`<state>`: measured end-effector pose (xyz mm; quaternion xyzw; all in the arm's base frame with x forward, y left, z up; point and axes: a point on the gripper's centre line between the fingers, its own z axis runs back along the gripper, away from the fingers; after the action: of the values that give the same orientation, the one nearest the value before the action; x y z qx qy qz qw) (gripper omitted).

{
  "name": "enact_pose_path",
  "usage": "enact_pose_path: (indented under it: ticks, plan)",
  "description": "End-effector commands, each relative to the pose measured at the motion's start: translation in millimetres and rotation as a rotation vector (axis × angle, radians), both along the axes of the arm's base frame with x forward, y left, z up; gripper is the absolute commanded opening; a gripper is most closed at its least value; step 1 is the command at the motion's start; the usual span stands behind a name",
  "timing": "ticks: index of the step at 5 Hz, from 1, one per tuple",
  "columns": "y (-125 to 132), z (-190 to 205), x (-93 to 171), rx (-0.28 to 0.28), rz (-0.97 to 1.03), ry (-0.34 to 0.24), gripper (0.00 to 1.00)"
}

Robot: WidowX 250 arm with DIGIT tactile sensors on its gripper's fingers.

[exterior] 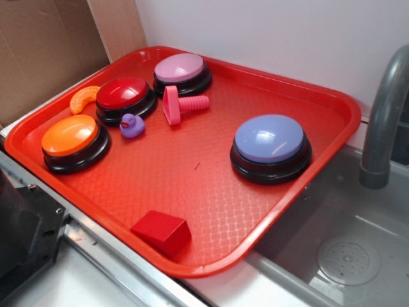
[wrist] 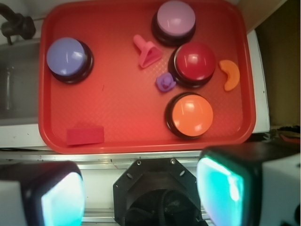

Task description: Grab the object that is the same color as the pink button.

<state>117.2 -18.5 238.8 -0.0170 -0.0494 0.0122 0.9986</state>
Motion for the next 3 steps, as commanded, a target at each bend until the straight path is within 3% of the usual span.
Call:
enact_pose_path:
  ticks: [1,3]
  plan:
    - [-6.6,-33.1,61.4,-0.037,0.015,-0.041,1.0]
    - [-3.5,-93.5,115.3,-0.026,0.356,-0.15,1.0]
